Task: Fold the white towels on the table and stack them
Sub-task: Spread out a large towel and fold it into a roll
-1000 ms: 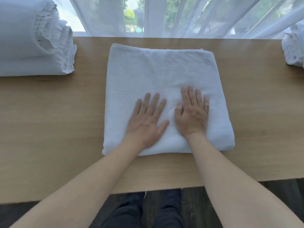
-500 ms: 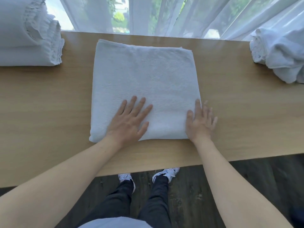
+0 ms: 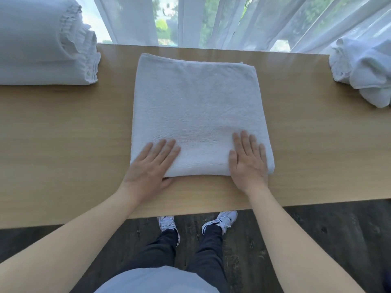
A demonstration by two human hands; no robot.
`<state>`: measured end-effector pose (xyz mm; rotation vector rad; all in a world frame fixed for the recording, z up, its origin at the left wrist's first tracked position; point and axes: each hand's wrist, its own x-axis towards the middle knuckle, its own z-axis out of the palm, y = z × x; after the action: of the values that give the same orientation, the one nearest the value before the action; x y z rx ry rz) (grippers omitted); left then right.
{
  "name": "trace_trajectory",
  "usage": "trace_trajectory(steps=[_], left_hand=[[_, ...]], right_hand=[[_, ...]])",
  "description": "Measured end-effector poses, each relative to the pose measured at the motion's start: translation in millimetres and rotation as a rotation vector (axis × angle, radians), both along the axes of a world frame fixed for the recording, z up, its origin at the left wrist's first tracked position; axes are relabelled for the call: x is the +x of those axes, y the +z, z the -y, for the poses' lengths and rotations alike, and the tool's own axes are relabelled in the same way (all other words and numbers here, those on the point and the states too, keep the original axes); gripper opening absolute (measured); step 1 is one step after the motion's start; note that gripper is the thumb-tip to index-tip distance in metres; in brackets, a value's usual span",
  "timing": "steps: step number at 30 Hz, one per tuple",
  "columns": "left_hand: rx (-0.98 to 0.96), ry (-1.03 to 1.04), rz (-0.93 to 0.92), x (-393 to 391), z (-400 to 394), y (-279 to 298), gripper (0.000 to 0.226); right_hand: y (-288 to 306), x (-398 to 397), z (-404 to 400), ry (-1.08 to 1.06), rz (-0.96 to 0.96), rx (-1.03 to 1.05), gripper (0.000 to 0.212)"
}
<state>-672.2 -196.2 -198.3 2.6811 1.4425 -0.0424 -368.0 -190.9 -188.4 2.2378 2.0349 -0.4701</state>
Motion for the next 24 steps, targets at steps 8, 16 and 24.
trace_trajectory(steps=[8, 16, 24], left_hand=[[0.072, 0.018, 0.234, -50, -1, 8, 0.083], [0.012, 0.004, 0.435, -51, -23, 35, 0.056], [-0.187, 0.34, 1.033, -51, -51, 68, 0.048]], right_hand=[[22, -21, 19, 0.172, -0.015, -0.099, 0.084], [31, -45, 8, 0.255, 0.025, -0.012, 0.07], [89, -26, -41, 0.055, -0.397, -0.037, 0.036]])
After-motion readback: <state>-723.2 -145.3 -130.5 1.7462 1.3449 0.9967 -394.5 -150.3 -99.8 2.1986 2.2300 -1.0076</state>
